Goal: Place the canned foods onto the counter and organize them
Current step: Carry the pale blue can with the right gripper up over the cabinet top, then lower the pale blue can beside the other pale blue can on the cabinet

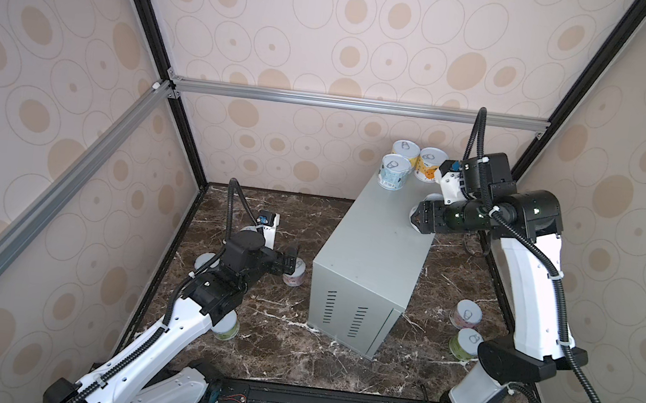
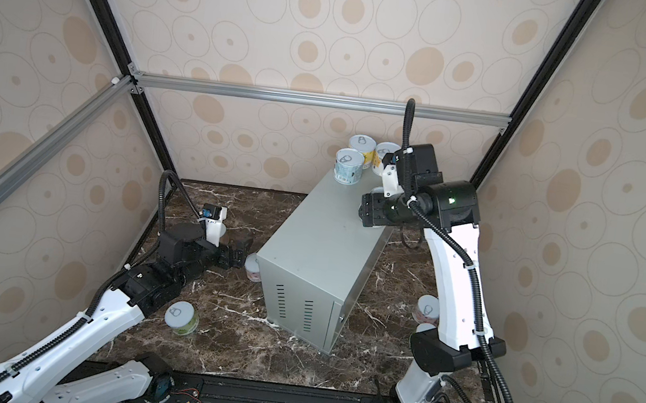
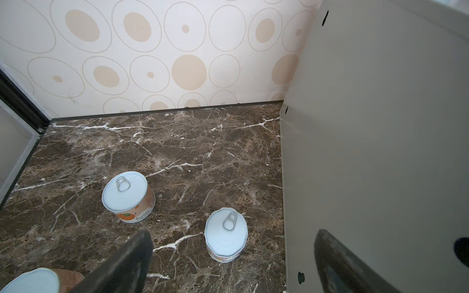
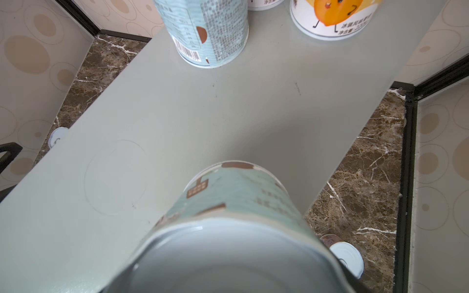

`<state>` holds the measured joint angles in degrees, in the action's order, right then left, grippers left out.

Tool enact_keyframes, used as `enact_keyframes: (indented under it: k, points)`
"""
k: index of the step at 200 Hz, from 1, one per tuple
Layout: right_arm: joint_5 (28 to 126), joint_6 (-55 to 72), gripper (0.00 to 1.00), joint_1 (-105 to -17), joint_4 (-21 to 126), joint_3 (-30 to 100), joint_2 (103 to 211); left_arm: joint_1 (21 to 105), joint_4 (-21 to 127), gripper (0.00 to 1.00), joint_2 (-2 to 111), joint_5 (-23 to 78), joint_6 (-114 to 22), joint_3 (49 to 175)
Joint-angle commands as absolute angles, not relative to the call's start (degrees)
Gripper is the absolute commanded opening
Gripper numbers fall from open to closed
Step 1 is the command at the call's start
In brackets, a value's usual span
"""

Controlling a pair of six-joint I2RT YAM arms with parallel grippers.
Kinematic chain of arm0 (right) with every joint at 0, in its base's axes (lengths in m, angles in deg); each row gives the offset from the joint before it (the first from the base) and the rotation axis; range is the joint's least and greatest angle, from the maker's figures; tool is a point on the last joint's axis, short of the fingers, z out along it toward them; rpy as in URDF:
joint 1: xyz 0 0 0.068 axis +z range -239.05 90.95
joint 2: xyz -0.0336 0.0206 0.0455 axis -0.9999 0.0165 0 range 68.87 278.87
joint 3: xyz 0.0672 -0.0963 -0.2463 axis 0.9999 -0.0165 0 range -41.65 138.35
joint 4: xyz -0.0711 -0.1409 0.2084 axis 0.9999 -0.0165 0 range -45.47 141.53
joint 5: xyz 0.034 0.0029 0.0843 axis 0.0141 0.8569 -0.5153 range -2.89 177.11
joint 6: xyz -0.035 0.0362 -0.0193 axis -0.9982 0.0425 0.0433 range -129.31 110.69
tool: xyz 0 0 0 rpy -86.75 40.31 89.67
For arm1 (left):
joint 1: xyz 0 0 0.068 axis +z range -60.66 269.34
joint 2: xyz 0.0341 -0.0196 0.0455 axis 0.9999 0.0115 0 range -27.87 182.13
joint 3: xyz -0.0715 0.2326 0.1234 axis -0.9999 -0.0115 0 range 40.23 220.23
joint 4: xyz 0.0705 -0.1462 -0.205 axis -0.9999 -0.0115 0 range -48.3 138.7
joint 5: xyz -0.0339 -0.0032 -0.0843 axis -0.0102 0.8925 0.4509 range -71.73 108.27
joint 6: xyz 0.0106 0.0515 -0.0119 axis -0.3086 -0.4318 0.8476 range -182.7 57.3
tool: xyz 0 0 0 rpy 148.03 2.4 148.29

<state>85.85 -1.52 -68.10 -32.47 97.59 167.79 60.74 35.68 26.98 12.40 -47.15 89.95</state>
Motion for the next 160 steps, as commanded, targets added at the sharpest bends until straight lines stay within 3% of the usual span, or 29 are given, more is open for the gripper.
enact_keyframes:
  k: [1, 88, 160]
  points:
    - [87.1, -2.5, 0.52, -67.7, -32.1, 100.4, 169.0, 61.0, 36.7, 0.99, 26.2, 13.0, -48.4, 89.7]
    - [88.2, -2.7, 0.83, -67.3, -32.0, 103.8, 174.7, 61.3, 36.7, 0.99, 26.3, 13.4, -48.6, 89.6]
    - [89.4, -2.1, 0.94, -66.4, -24.9, 97.0, 169.4, 61.4, 36.8, 0.99, 26.2, 13.6, -48.6, 89.5]
